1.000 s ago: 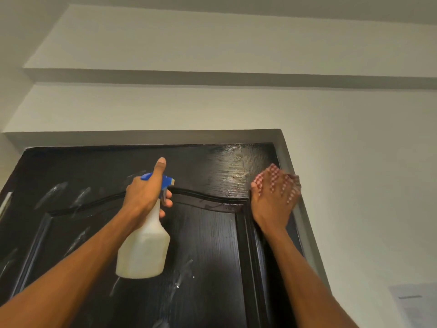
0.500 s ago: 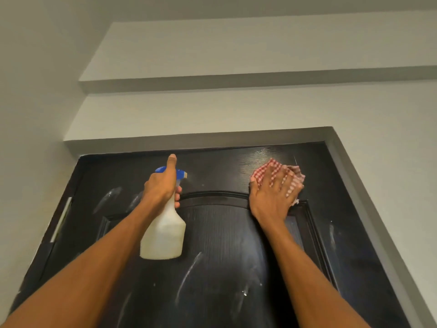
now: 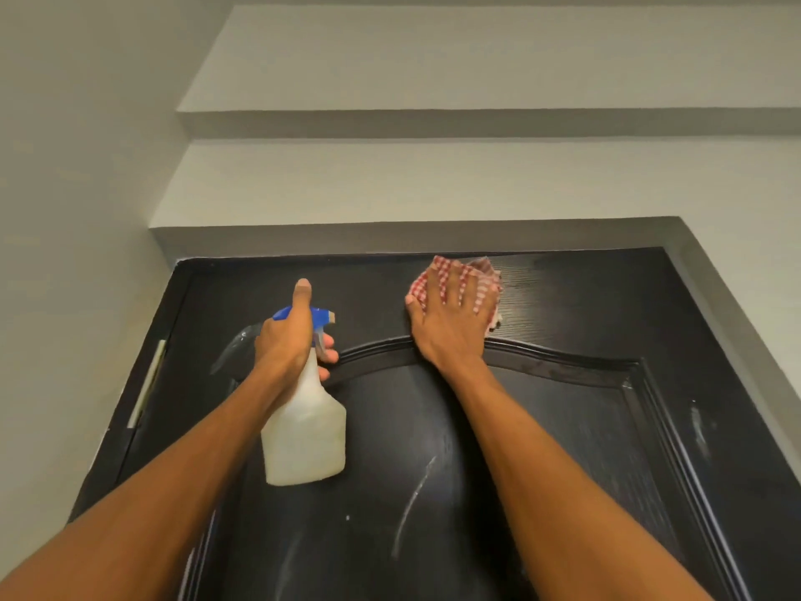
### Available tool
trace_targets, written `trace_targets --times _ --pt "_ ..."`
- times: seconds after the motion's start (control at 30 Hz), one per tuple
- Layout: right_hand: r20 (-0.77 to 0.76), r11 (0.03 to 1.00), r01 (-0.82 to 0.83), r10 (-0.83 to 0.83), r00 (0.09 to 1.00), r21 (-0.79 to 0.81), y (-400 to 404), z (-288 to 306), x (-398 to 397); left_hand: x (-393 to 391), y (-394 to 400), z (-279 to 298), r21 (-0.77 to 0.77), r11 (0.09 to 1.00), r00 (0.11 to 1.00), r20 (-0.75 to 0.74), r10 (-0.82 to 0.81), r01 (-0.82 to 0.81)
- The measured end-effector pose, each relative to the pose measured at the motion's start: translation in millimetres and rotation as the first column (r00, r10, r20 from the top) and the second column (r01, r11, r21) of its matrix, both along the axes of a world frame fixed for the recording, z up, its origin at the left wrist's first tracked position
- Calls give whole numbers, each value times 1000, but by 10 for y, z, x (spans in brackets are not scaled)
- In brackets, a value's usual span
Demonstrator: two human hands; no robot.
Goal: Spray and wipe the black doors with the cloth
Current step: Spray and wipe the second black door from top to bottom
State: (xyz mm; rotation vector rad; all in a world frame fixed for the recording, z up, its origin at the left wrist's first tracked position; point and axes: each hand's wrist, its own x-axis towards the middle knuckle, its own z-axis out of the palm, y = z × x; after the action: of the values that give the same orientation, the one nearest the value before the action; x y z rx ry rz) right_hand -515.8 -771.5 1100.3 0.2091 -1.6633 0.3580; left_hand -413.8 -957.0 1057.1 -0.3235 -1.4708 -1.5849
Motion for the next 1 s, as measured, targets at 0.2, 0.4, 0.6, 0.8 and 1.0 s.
trace_targets --times 0.2,0.4,0.6,0.8,1.0 --pt "-53 932 34 -16 998 360 -630 -59 90 74 -373 -93 -24 994 995 -3 102 -102" --pt "-122 714 149 -89 988 685 -452 -278 39 148 -408 -52 -87 971 971 -114 211 -221" --pt "-18 995 97 -96 995 34 802 -460 -33 184 -283 -84 -158 980 992 -59 112 -120" --pt "87 880 25 18 996 -474 684 -435 -106 197 -229 -103 -164 981 993 -65 95 -104" --pt "-87 715 107 -65 994 690 -131 -291 97 175 -148 -25 -120 973 977 -99 188 -200"
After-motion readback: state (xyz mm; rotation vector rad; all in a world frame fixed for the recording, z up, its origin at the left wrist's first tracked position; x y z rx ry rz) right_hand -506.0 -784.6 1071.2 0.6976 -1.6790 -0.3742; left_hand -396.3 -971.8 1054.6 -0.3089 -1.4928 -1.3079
